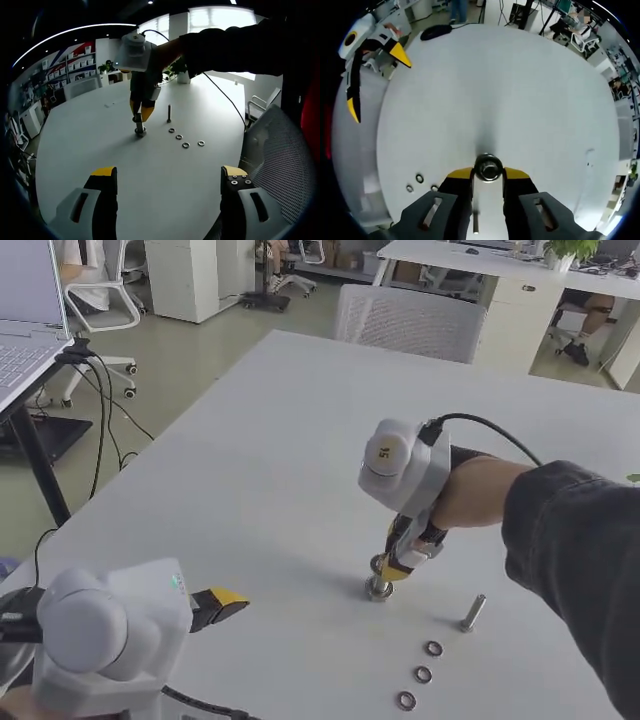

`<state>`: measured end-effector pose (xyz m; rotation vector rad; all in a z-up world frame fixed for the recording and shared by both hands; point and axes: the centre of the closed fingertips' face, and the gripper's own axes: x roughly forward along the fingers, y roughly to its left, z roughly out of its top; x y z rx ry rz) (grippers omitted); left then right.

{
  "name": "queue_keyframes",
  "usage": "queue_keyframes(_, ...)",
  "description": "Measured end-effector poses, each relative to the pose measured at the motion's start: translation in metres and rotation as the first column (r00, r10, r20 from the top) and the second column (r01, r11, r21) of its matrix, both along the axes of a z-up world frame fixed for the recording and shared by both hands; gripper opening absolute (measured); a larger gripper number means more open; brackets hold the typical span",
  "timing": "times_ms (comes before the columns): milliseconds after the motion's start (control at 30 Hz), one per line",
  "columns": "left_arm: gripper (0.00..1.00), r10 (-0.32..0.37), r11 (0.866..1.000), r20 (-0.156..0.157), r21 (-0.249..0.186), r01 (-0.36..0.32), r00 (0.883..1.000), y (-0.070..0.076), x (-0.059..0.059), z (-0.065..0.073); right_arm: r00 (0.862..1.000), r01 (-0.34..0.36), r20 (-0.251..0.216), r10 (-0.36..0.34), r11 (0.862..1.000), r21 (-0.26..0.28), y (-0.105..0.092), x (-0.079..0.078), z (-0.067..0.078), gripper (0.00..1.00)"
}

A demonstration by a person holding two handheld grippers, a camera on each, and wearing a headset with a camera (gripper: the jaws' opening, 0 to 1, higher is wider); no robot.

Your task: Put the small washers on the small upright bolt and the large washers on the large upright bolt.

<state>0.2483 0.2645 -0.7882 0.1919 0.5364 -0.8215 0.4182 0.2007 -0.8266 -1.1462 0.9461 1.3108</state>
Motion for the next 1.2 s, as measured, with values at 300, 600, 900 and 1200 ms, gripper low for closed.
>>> queue_keyframes(300,0.85,0.004,1.0,-0.006,0.001,-0.004,1.0,0.001,0.002,-0.003,1.0,0.006,-0.018,-0.006,1.0,-0.01,-0.004,0.001,-0.018,0.23)
queue_keyframes(600,0.85,0.007,1.0,-0.012,0.001,-0.007,1.0,0.002,0.003,-0.004,1.0,0.009,-0.024,-0.01,1.0,-0.01,-0.003,0.0,-0.027,0.23)
queue_keyframes(900,0.85,0.006,1.0,-0.018,0.003,-0.006,1.0,0.002,0.002,-0.006,1.0,0.008,-0.029,-0.009,1.0,-0.016,-0.003,-0.002,-0.034,0.23)
queue_keyframes(1200,0.85,0.006,1.0,-0.022,0.003,-0.006,1.0,0.002,0.001,-0.007,0.999,0.009,-0.034,-0.01,1.0,-0.015,-0.002,-0.003,-0.036,0.23)
